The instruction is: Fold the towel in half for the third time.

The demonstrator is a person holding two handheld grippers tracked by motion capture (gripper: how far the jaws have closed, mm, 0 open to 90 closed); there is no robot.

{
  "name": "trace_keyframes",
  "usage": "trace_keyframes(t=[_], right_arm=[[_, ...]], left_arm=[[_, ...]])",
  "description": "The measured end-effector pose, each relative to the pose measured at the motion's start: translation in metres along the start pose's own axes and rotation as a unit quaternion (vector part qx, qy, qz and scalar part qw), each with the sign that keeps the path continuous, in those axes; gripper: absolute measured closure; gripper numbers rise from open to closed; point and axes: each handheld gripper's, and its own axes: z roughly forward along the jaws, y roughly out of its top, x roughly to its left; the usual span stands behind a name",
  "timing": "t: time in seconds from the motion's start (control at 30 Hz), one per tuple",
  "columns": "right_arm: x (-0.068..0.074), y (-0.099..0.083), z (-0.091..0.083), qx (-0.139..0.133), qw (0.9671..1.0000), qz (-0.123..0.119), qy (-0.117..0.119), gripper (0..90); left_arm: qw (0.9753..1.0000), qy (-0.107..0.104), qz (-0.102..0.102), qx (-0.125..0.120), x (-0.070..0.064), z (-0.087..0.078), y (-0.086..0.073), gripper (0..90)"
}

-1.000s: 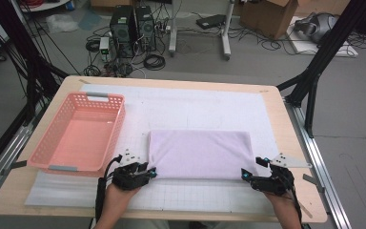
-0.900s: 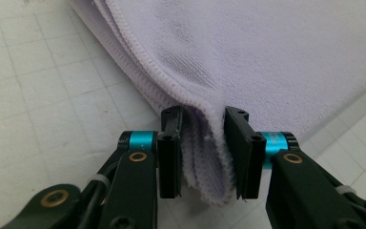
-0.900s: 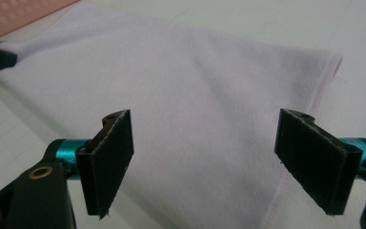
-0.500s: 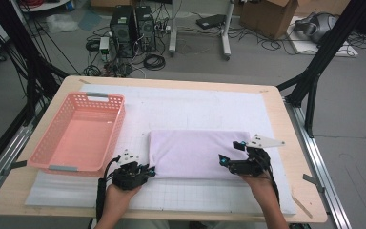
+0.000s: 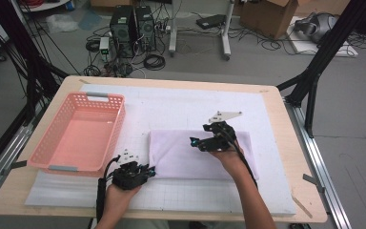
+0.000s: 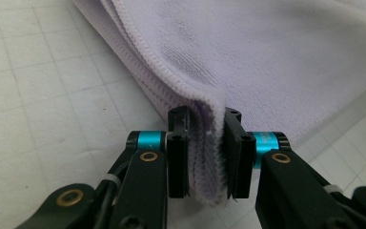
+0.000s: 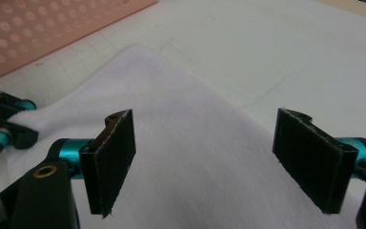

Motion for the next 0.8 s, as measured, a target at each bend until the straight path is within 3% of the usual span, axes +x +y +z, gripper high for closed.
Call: trace_keyframes(t=[0.3, 0.53, 0.8], right_arm=[[0.009, 0.022, 0.047, 0.041, 0.9984, -0.035, 0.018, 27.4], [0.019, 0.036, 0.086, 0.080, 0.9938, -0.067, 0.037, 35.1], [0.024, 0.050, 0.120, 0.100, 0.9904, -0.078, 0.055, 45.1]], left_arm=[[1.0000, -0.002, -0.008, -0.002, 0.001, 0.000, -0.001, 74.2], [0.9999, -0.006, -0.014, -0.001, 0.002, -0.001, -0.001, 74.1], [0.9998, -0.009, -0.016, 0.000, 0.003, -0.002, -0.001, 74.2]])
